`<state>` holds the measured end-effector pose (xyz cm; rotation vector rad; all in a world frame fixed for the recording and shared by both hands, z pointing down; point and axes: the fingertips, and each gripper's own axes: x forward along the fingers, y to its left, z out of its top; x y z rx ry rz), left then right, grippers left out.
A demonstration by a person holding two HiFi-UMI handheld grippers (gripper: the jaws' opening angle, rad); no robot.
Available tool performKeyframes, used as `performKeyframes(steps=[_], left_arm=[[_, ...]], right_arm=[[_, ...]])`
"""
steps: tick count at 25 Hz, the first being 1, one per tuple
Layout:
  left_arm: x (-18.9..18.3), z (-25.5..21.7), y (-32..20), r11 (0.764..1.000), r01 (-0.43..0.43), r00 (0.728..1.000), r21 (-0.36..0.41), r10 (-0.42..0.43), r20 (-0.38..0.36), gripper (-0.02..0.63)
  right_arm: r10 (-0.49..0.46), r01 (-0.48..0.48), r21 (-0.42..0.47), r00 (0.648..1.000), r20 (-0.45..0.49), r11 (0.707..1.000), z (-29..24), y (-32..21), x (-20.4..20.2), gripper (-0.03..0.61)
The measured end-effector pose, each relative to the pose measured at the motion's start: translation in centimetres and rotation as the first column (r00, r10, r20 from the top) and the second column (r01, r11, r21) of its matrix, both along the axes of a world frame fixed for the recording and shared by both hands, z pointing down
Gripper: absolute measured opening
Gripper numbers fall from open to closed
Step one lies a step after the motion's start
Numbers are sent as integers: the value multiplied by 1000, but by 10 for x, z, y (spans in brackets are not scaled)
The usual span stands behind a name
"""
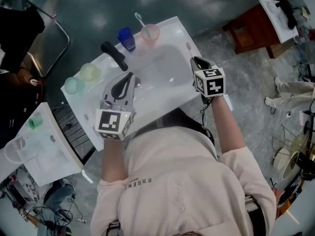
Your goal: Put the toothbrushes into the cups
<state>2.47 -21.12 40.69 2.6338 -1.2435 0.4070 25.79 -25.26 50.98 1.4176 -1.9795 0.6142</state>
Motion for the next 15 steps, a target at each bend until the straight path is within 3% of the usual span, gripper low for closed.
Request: performKeyframes(steps=[6,15], left_arm=[[-48,-16,17,996,78,997,36,-78,-1,2],[-139,-34,57,969,228,974,95,-227,-18,2]], right_arm=[[-174,151,201,980,102,968,-76,-4,-87,49],[-438,359,360,883,168,861,-132,6,-232,49]])
